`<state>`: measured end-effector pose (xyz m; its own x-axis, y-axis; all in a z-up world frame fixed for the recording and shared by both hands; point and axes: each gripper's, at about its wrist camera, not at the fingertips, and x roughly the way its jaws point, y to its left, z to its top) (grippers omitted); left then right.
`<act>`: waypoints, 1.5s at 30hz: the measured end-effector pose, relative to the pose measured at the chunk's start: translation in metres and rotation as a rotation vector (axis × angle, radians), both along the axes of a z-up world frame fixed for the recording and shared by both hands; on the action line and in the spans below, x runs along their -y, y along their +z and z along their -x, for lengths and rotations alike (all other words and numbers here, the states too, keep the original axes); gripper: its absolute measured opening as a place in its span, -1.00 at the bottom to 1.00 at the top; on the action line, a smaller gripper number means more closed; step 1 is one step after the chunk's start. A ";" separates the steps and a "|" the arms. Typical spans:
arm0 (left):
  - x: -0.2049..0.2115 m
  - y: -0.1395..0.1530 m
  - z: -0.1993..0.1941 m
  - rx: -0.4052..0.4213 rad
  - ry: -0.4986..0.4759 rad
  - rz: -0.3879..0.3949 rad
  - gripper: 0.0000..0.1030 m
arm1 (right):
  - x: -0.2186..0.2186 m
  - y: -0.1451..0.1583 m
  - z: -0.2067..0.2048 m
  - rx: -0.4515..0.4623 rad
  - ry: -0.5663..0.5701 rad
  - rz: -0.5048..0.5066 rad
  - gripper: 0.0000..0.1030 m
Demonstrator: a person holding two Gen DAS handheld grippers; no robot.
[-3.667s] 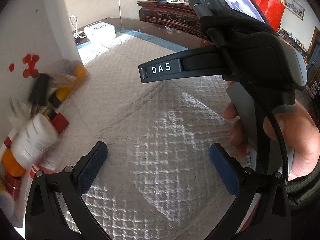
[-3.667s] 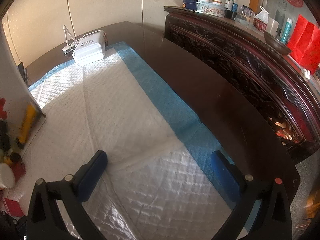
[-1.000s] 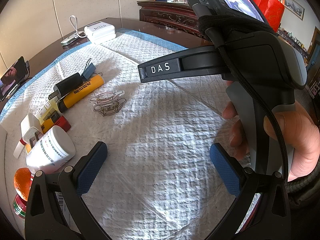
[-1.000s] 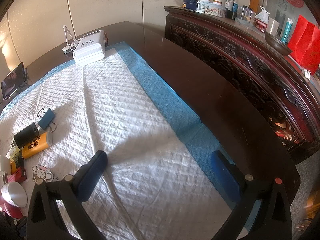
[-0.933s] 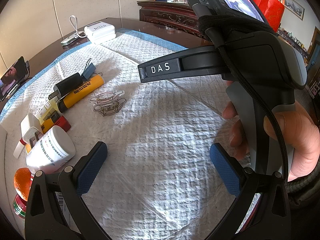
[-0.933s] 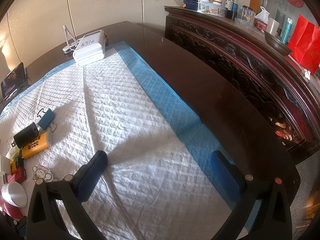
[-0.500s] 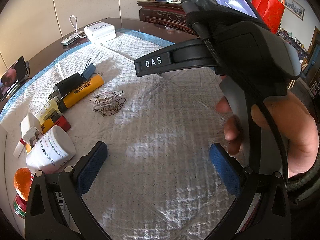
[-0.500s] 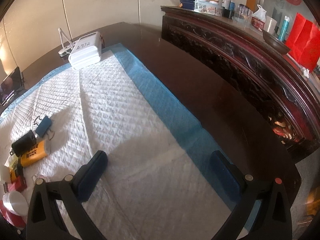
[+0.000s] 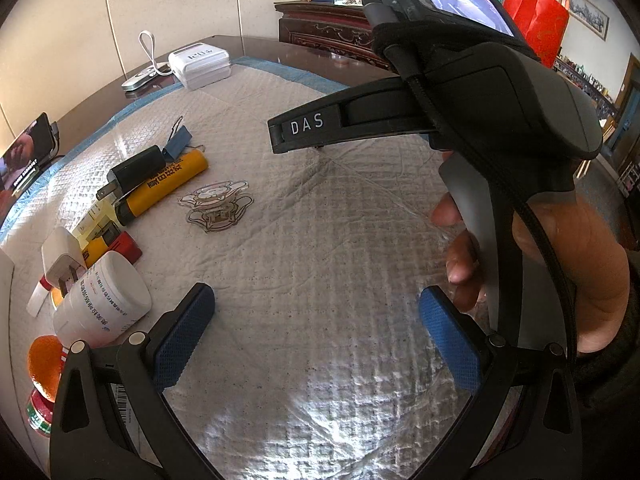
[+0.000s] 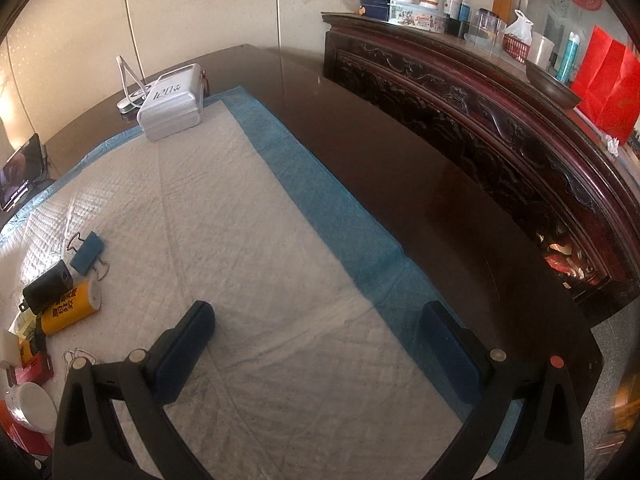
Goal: Organize rigid objects
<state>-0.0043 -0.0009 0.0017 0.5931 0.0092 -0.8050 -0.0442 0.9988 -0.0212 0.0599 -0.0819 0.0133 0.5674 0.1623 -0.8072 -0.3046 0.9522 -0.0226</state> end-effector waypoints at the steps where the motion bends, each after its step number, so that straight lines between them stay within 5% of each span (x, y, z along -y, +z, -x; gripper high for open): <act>1: 0.000 0.000 0.000 0.000 0.000 0.000 0.99 | 0.000 0.000 0.000 0.000 0.000 0.000 1.00; 45: -0.005 -0.001 0.001 0.000 0.002 0.015 0.99 | 0.000 -0.001 0.000 0.000 -0.007 0.000 1.00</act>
